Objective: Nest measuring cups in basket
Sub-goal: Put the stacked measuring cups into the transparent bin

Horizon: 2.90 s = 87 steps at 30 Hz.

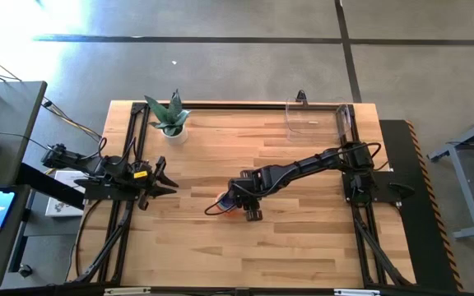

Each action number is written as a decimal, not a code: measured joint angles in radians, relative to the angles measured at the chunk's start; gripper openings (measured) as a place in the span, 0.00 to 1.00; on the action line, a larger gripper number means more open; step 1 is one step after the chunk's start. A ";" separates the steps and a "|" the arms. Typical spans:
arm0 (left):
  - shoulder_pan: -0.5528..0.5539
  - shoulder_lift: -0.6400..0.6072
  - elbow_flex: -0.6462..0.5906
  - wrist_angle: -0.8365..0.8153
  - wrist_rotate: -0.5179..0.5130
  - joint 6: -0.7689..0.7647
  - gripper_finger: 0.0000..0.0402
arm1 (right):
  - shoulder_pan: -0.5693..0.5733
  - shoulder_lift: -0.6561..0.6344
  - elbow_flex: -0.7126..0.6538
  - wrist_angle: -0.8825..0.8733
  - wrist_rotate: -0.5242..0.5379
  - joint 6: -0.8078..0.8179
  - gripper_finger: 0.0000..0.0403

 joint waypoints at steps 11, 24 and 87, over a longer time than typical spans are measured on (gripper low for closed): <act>0.000 0.000 0.000 0.000 0.000 0.000 0.19 | 0.000 0.000 0.000 0.001 0.040 -0.002 0.30; 0.000 0.000 0.000 0.000 0.000 0.000 0.19 | 0.002 0.000 0.000 0.030 0.182 0.024 0.29; 0.000 0.000 -0.001 0.000 -0.001 0.000 0.19 | 0.022 -0.067 0.000 0.081 0.856 0.016 0.04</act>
